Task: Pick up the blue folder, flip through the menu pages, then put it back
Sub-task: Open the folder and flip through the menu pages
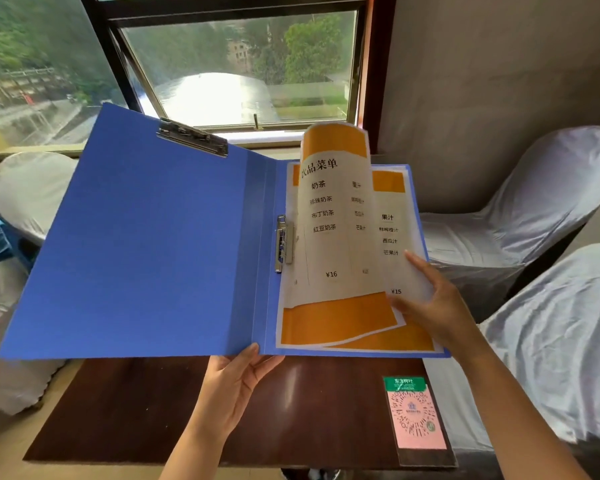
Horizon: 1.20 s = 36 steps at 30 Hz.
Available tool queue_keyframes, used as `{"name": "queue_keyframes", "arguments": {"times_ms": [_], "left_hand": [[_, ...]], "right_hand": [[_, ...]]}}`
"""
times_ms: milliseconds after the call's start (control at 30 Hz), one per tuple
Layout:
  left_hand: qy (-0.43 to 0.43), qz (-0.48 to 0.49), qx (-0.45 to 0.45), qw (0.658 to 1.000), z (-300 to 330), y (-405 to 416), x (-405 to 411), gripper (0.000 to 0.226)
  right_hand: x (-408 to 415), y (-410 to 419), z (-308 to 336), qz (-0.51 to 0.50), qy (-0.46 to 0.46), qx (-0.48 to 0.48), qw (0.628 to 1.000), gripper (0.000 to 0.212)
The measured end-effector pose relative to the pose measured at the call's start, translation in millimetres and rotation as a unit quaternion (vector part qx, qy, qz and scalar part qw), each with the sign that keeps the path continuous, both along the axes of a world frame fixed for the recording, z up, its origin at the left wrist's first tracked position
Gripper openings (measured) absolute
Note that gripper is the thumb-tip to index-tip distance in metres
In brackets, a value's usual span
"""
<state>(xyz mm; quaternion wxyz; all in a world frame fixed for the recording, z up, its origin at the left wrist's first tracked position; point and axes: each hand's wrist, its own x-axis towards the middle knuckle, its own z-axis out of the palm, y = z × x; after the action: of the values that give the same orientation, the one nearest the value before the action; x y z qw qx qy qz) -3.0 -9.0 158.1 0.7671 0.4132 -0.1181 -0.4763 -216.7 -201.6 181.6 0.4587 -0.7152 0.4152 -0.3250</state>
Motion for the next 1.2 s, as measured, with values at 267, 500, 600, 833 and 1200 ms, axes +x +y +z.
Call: {"name": "queue_keyframes", "arguments": {"times_ms": [267,500,600,833,1200], "left_hand": [[0.006,0.013,0.004,1.0,4,-4,-9,0.037],[0.011,0.035,0.001,0.999,1,-2,-2,0.039],[0.008,0.035,-0.002,0.999,0,-4,-2,0.041],[-0.054,-0.013,-0.018,0.998,1,-9,-14,0.042],[0.01,-0.038,-0.051,0.998,-5,-11,-2,0.07]], "right_hand": [[40,8,-9,-0.107,0.263,-0.194,0.939,0.108],[57,27,19,0.042,-0.017,-0.004,0.999,0.078],[58,61,56,0.111,-0.169,0.151,0.968,0.06],[125,106,44,0.267,0.223,-0.255,0.902,0.085],[81,74,44,0.043,0.066,-0.315,0.946,0.044]]}}
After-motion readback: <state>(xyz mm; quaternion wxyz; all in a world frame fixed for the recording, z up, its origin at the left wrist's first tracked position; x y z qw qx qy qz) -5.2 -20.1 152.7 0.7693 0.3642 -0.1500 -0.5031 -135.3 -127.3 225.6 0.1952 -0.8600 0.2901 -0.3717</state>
